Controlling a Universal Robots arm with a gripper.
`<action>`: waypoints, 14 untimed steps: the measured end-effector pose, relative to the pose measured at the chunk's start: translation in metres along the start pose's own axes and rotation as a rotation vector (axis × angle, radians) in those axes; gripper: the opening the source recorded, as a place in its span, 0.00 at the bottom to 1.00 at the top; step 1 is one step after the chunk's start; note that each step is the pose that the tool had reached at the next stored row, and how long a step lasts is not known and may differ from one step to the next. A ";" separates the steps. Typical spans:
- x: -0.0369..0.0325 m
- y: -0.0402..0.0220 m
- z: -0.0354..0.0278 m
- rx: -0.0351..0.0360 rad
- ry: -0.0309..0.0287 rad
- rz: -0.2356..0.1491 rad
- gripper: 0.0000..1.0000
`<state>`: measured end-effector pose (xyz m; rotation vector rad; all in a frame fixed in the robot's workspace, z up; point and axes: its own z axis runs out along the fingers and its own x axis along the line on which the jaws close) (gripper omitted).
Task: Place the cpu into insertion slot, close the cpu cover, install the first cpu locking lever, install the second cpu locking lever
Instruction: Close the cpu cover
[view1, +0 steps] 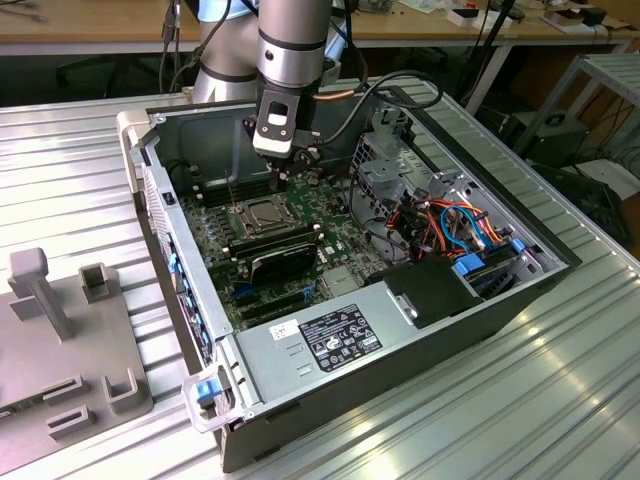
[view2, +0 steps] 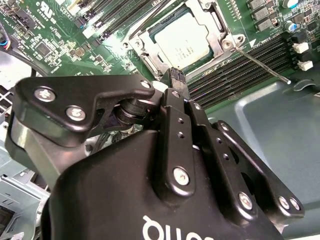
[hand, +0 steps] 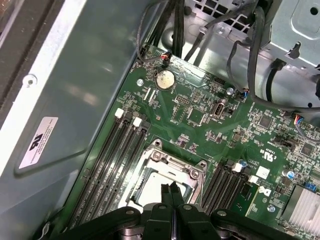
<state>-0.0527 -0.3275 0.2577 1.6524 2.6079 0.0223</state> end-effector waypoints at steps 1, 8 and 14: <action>0.0000 0.0001 0.0000 -0.0001 0.0001 -0.001 0.11; -0.0002 0.0005 0.0000 -0.0008 0.0012 -0.013 0.11; -0.0002 0.0004 0.0000 -0.0037 0.0044 -0.089 0.11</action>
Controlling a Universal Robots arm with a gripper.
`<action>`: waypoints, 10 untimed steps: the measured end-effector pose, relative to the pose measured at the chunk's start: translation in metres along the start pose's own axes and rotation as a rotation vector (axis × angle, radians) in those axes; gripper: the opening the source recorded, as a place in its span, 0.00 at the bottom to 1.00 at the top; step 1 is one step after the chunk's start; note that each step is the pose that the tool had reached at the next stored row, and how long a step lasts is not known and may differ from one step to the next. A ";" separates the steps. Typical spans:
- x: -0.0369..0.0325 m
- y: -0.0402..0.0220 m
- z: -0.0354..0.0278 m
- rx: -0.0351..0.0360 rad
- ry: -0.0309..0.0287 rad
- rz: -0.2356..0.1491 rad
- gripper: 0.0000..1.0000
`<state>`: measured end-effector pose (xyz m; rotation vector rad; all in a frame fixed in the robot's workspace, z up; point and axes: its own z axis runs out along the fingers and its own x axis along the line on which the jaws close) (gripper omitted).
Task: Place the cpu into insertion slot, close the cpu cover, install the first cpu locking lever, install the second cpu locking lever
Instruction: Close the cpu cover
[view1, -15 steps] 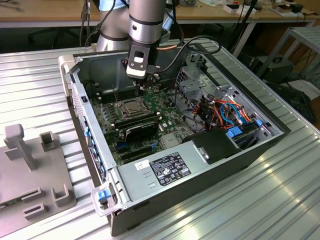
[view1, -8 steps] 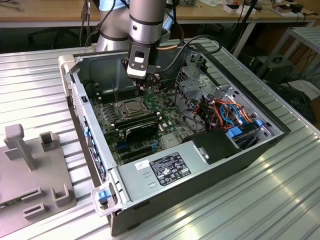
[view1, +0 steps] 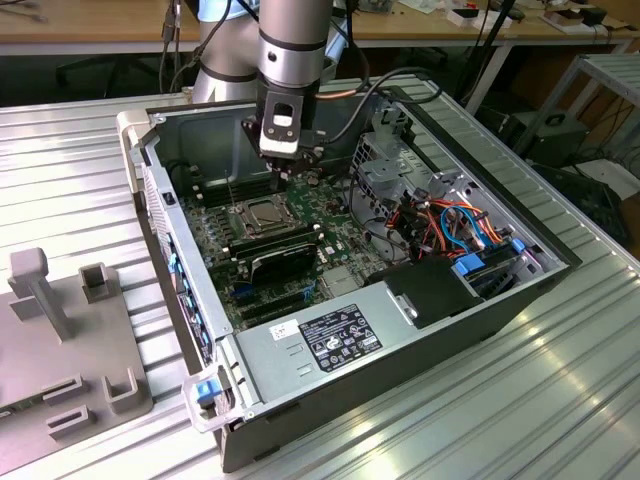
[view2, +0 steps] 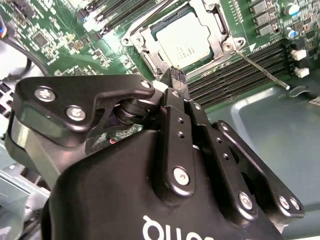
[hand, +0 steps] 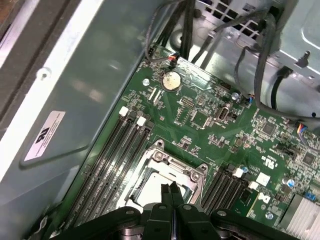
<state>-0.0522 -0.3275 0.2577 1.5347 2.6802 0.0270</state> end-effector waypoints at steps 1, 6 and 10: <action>0.0000 0.0000 0.0000 -0.0009 0.0010 -0.023 0.11; 0.0001 -0.0001 0.0000 -0.0041 0.0045 -0.109 0.11; 0.0001 -0.0001 0.0000 -0.0050 0.0055 -0.131 0.11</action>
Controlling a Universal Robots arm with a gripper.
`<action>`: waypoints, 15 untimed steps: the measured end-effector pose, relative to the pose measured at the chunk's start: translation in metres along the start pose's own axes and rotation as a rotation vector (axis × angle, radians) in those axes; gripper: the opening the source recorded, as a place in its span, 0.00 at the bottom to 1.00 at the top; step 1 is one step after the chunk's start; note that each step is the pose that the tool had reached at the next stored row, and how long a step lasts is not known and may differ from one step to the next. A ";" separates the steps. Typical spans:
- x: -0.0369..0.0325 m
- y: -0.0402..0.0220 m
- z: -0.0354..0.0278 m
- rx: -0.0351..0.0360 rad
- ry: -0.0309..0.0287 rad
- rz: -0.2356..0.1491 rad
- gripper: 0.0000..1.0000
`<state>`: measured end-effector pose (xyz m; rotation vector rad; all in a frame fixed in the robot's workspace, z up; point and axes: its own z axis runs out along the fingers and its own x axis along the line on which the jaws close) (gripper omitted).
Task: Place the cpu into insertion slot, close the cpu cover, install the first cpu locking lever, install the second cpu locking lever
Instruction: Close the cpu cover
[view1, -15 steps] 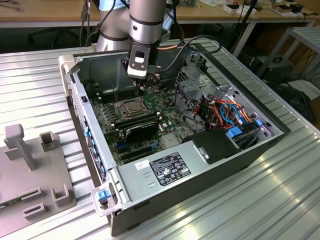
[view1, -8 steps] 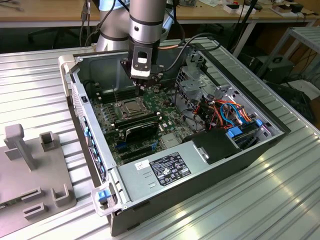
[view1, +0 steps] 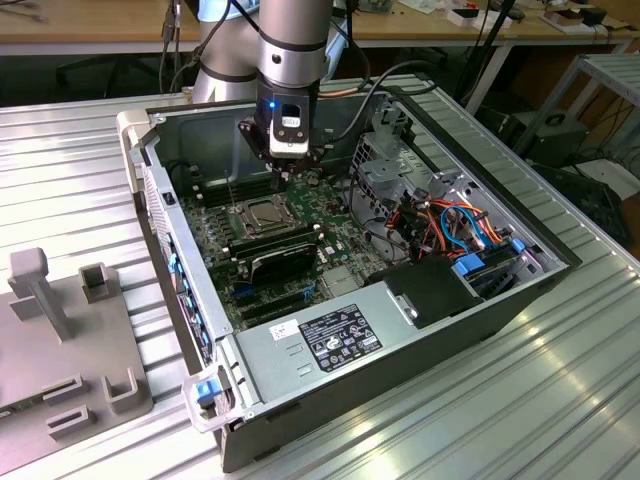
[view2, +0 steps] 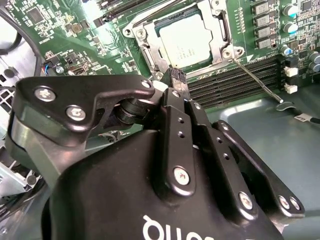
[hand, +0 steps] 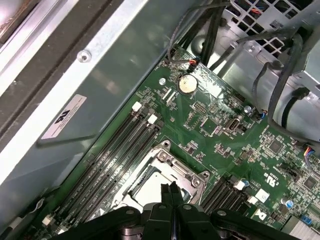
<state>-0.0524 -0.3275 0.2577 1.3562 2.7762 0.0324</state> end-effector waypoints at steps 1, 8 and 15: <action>0.0000 0.0000 0.0000 0.0000 0.0000 0.000 0.11; 0.0000 0.0000 0.0000 0.0000 0.0000 -0.002 0.11; 0.0000 0.0000 0.0000 -0.0003 0.0004 -0.009 0.11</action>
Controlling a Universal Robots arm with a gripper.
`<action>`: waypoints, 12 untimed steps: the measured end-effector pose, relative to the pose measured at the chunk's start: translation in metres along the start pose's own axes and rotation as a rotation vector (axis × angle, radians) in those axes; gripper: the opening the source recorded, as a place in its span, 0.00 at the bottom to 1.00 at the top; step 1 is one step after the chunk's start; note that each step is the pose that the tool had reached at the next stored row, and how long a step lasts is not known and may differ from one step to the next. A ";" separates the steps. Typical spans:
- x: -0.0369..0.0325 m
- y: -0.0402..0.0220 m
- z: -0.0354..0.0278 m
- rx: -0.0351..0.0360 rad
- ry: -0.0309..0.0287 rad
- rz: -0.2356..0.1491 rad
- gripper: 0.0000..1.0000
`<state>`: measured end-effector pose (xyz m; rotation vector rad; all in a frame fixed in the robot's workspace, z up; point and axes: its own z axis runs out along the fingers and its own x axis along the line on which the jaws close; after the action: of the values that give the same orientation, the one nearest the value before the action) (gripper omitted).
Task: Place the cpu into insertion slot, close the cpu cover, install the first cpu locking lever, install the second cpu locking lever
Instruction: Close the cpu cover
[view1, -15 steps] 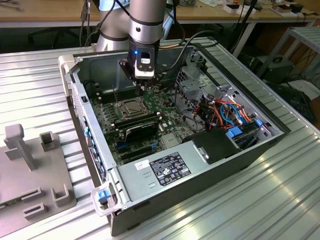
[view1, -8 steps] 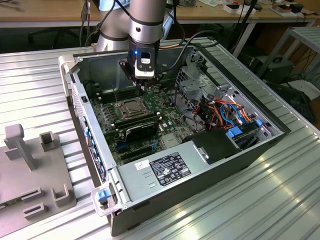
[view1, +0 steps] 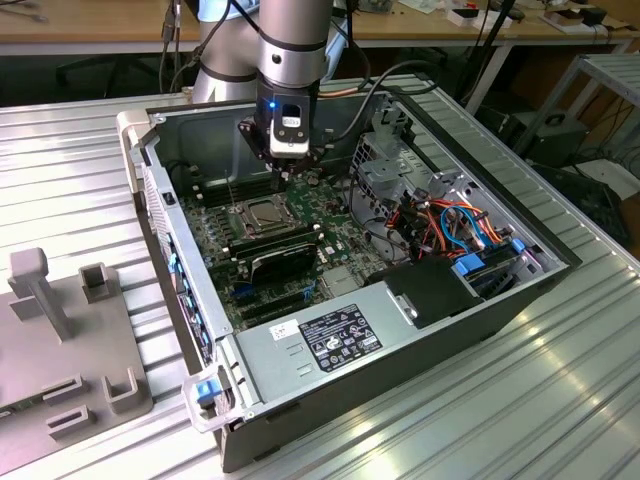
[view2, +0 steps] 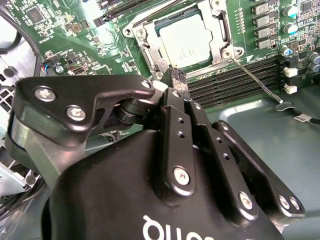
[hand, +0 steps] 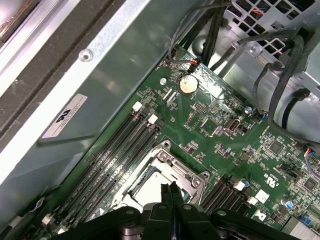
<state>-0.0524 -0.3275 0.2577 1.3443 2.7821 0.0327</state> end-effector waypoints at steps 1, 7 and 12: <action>0.0000 0.0000 0.0000 -0.0007 0.0008 -0.020 0.11; 0.0000 0.0000 0.0000 -0.0041 0.0044 -0.108 0.11; 0.0000 0.0000 0.0000 -0.0043 0.0048 -0.110 0.11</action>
<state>-0.0524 -0.3275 0.2577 1.1901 2.8528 0.0376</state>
